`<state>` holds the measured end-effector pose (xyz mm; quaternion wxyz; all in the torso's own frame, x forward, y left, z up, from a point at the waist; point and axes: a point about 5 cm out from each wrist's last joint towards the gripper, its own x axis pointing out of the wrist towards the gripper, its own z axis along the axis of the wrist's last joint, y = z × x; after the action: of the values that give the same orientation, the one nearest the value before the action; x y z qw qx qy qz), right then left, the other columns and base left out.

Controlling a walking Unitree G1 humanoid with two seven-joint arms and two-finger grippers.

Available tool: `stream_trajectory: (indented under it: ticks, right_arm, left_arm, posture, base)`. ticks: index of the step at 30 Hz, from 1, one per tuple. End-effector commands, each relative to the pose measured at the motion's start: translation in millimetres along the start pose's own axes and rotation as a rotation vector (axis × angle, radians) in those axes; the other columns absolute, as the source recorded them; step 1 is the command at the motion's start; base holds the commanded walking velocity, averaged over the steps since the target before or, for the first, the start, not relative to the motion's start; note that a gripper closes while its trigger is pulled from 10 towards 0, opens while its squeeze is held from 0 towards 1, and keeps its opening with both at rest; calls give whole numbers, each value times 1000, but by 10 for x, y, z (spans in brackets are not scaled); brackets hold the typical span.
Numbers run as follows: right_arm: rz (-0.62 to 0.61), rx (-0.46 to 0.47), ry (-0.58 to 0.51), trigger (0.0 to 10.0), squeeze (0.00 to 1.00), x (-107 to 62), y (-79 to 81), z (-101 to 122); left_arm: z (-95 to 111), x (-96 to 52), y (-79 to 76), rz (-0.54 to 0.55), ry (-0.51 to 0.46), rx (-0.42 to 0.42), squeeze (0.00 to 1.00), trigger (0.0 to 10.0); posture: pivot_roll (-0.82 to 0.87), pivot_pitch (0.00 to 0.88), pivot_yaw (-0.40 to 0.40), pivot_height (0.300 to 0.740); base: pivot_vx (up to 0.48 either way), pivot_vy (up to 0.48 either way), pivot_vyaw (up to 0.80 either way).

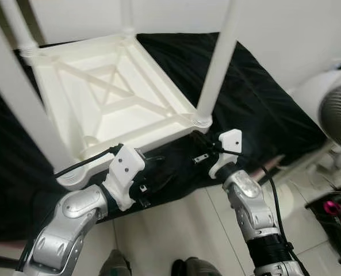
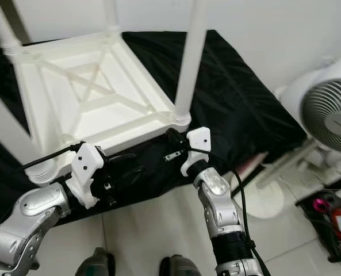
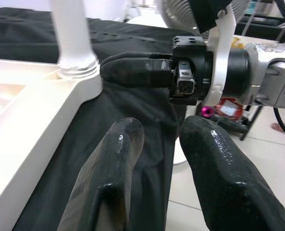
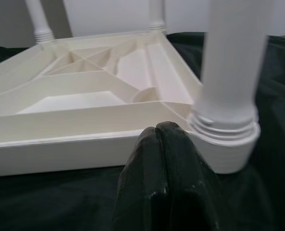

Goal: Building children table

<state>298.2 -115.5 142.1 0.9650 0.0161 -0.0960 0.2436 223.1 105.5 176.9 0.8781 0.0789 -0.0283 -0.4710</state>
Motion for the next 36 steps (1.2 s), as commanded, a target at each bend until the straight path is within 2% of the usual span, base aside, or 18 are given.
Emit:
stream_trajectory:
  ticks: [1, 2, 5, 7, 13, 15, 17, 18, 20, 23, 26, 27, 30, 36]
  right_arm:
    - [-6, -1, 10, 10000, 0, -19, -18, -31]
    - [-11, -5, 10, 10000, 0, -23, -26, -32]
    - [-27, -10, 8, 10000, 0, -46, -38, -39]
    - [-33, -10, 8, 10000, 0, -51, -40, -44]
    - [-37, -11, 9, 10000, 0, -62, -45, -54]
    - [-37, -11, 9, 10000, 0, -62, -45, -54]
    - [-38, -11, 9, 10000, 0, -63, -47, -57]
    - [-35, -13, 12, 10000, 0, -57, -47, -65]
    - [-31, -17, 16, 10000, 0, -38, -65, -78]
    - [-29, -18, 17, 10000, 0, -34, -71, -80]
    - [-20, -20, 21, 10000, 0, 2, -83, -88]
    - [-20, -20, 21, 10000, 0, 2, -83, -88]
    - [-3, -21, 27, 10000, 0, 47, -89, -105]
    - [20, -26, 37, 10000, 0, 88, -87, -130]
  left_arm:
    - [24, -6, 19, 11, 0, 19, 0, 10000]
    - [22, -12, 38, 25, 4, 25, 0, 10000]
    - [-24, -80, 188, 175, 17, 63, 0, 10000]
    - [-42, -113, 238, 230, 22, 64, 0, 10000]
    - [-73, -233, 219, 234, 34, 51, 0, 10000]
    - [-73, -233, 219, 234, 34, 51, 0, 10000]
    - [-81, -282, 230, 251, 32, 56, 0, 10000]
    - [-78, -353, 237, 265, 23, 73, 0, 10000]
    - [-55, -540, 224, 245, 20, 46, 0, 10000]
    - [-43, -599, 212, 234, 22, 40, 0, 10000]
    - [-19, -874, 145, 199, 20, 16, 0, 10000]
    - [-19, -874, 145, 199, 20, 16, 0, 10000]
    - [21, -1055, 37, 267, 9, 76, 0, 10000]
    - [-10, -1160, -92, 285, 47, 105, 0, 10000]
  posture:
    - [-8, 106, -44, 740]
    - [-8, 106, -44, 740]
    - [-9, 106, -37, 740]
    - [-11, 107, -35, 740]
    - [-8, 105, -38, 740]
    - [-8, 105, -38, 740]
    - [0, 105, -43, 740]
    - [6, 105, -47, 740]
    - [19, 104, -55, 740]
    - [28, 104, -60, 740]
    - [44, 104, -71, 740]
    - [44, 104, -71, 740]
    - [78, 103, -93, 740]
    - [96, 102, -108, 740]
  base:
    - [0, 0, 0]
    - [0, 0, 0]
    - [0, 0, 0]
    - [0, 0, 0]
    - [0, 0, 0]
    - [0, 0, 0]
    - [0, 0, 0]
    - [0, 0, 0]
    - [0, 0, 0]
    - [0, 0, 0]
    - [0, 0, 0]
    - [0, 0, 0]
    - [0, 0, 0]
    - [0, 0, 0]
